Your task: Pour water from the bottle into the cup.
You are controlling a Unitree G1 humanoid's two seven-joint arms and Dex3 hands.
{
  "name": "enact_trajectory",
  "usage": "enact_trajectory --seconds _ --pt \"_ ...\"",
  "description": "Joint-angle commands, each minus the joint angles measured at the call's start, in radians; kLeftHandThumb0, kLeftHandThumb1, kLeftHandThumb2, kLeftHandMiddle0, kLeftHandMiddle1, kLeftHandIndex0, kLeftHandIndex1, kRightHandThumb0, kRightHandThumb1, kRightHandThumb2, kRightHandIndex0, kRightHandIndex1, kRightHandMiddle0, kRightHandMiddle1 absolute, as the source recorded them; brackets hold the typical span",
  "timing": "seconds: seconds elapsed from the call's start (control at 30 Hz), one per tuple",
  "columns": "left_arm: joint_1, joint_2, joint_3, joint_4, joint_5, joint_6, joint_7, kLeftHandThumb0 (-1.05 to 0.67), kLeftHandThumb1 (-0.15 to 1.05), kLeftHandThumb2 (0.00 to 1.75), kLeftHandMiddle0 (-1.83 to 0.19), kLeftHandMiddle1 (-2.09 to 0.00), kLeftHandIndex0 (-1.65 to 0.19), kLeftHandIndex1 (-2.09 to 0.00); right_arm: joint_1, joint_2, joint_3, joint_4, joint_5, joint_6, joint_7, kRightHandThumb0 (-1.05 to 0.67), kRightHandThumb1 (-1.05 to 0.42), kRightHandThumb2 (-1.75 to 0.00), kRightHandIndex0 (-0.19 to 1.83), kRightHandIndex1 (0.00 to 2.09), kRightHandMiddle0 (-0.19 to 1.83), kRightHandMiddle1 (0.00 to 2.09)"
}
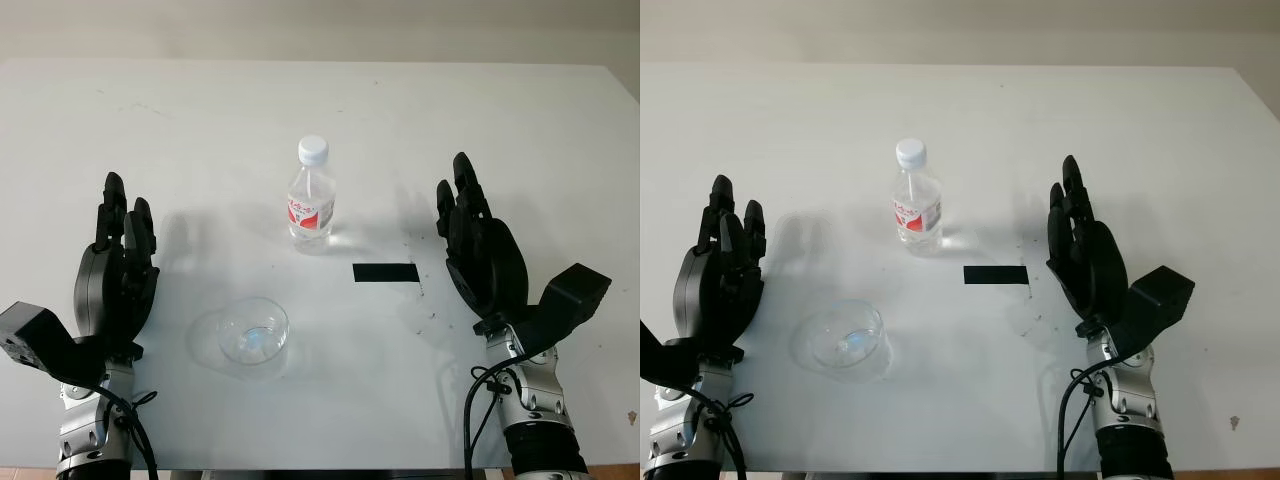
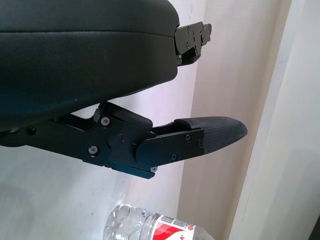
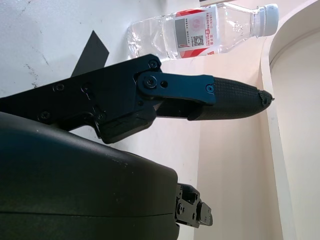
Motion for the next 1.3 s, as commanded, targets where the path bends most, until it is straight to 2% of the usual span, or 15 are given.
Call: enact_trajectory --seconds 0.0,0.27,0.53,0.63,0.93,1.27 --pt "0.019 -0.013 -0.007 0.021 0.007 0.000 -0.001 -0.76 1.05 0.56 0.18 -0.05 0.19 -0.02 -0.004 -0.006 0.000 -0.004 0.000 -0.005 0.008 -0.85 -1.05 -0.53 -0.19 0.00 -0.18 0.05" --pt "-0.011 -0.003 -0.005 0.037 0.011 0.012 0.011 -0.75 1.05 0.55 0.18 -0.05 0.18 -0.04 -0.046 -0.011 0.019 0.044 -0.020 -0.003 0.041 -0.87 -1.05 -0.50 -0.19 0.00 -0.19 0.03" --pt "-0.041 0.001 0.003 0.084 0.006 -0.013 -0.007 -0.74 1.05 0.56 0.18 -0.05 0.18 -0.05 -0.183 0.003 0.064 0.117 -0.027 -0.036 0.142 -0.92 -1.03 -0.12 -0.19 0.00 -0.19 0.00" --pt "-0.046 0.000 0.000 0.093 0.011 -0.026 -0.008 -0.75 1.05 0.56 0.19 -0.05 0.19 -0.05 -0.251 0.018 0.092 0.161 -0.061 -0.064 0.139 -0.93 -1.00 -0.07 -0.19 0.00 -0.19 0.00" --pt "-0.046 0.004 0.004 0.089 0.007 -0.030 -0.010 -0.73 1.05 0.58 0.18 -0.05 0.18 -0.04 -0.427 0.074 0.147 0.316 -0.143 -0.096 0.085 -0.97 -0.91 -0.04 -0.19 0.00 -0.19 0.00" --pt "-0.048 0.007 0.005 0.091 0.004 -0.026 -0.014 -0.74 1.05 0.57 0.19 -0.05 0.19 -0.05 -0.533 0.100 0.159 0.476 -0.177 -0.107 0.075 -1.00 -0.87 -0.05 -0.19 0.00 -0.19 0.00"
